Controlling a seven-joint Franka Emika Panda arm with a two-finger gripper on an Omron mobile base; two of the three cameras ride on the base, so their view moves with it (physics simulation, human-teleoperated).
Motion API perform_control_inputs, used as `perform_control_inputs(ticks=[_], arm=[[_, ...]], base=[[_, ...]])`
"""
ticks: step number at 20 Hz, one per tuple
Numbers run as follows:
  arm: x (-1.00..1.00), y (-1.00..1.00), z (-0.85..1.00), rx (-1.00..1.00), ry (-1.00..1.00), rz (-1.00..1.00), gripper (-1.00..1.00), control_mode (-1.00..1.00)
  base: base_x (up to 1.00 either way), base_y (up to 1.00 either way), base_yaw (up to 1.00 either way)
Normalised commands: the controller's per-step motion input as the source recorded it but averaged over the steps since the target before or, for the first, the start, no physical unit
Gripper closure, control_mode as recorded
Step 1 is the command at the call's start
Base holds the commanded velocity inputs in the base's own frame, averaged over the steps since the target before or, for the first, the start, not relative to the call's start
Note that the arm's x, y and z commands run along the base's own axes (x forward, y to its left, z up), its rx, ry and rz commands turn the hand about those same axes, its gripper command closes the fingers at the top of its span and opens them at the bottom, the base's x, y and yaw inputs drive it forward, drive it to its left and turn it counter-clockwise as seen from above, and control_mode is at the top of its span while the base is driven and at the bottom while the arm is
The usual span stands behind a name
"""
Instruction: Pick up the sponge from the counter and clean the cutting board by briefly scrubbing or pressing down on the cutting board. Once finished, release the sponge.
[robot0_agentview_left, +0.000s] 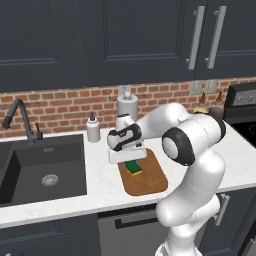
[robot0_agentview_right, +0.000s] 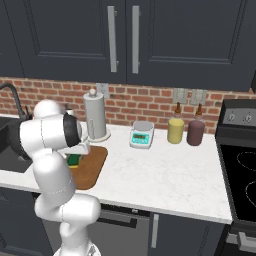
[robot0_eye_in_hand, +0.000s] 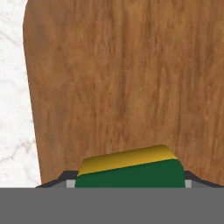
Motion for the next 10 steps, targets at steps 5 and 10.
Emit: perform_control_inputs(ticks=[5, 10], arm=[[-0.41, 0.00, -0.21, 0.00, -0.01, 0.00, 1.00, -1.00], [-0.01, -0.03, -0.35, 0.00, 0.00, 0.00, 1.00, -1.00]], base=[[0.00, 0.00, 0.00], [0.00, 0.00, 0.00]])
